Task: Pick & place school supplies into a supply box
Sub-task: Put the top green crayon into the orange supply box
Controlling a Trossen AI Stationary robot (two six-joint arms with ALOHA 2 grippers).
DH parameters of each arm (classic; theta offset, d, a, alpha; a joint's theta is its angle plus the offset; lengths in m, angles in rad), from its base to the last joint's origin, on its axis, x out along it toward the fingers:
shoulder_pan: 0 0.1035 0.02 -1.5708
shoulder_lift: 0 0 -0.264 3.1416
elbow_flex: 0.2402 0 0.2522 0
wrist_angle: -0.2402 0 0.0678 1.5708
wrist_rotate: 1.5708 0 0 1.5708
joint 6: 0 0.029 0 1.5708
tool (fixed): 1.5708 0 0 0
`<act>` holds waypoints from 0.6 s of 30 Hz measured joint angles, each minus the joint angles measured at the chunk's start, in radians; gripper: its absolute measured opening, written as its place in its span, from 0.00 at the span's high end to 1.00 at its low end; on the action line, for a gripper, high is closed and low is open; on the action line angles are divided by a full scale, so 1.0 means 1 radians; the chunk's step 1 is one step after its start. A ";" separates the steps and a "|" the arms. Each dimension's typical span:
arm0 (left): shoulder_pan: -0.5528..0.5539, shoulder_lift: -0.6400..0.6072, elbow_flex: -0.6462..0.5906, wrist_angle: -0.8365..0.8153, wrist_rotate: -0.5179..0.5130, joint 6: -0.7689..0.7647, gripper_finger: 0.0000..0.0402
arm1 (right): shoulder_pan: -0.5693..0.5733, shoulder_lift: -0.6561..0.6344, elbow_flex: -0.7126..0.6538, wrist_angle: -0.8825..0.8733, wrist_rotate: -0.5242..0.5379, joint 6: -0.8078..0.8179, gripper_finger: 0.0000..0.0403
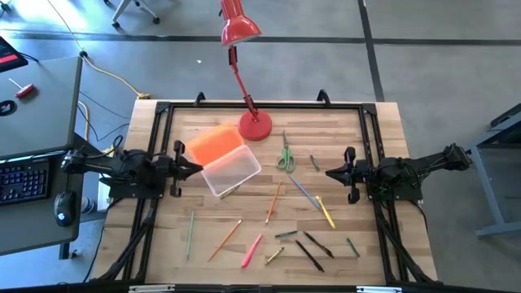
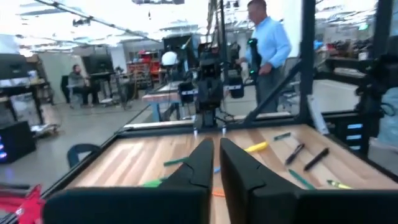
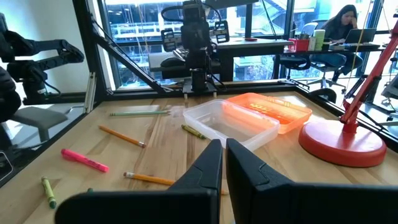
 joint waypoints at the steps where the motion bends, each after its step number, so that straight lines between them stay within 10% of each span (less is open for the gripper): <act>1: 0.000 0.001 0.000 -0.005 -0.016 0.001 0.81 | 0.000 0.000 0.000 0.000 0.000 0.000 1.00; 18: 0.000 0.021 0.000 0.119 -0.169 -0.010 0.59 | 0.000 0.000 0.000 0.000 0.004 -0.079 1.00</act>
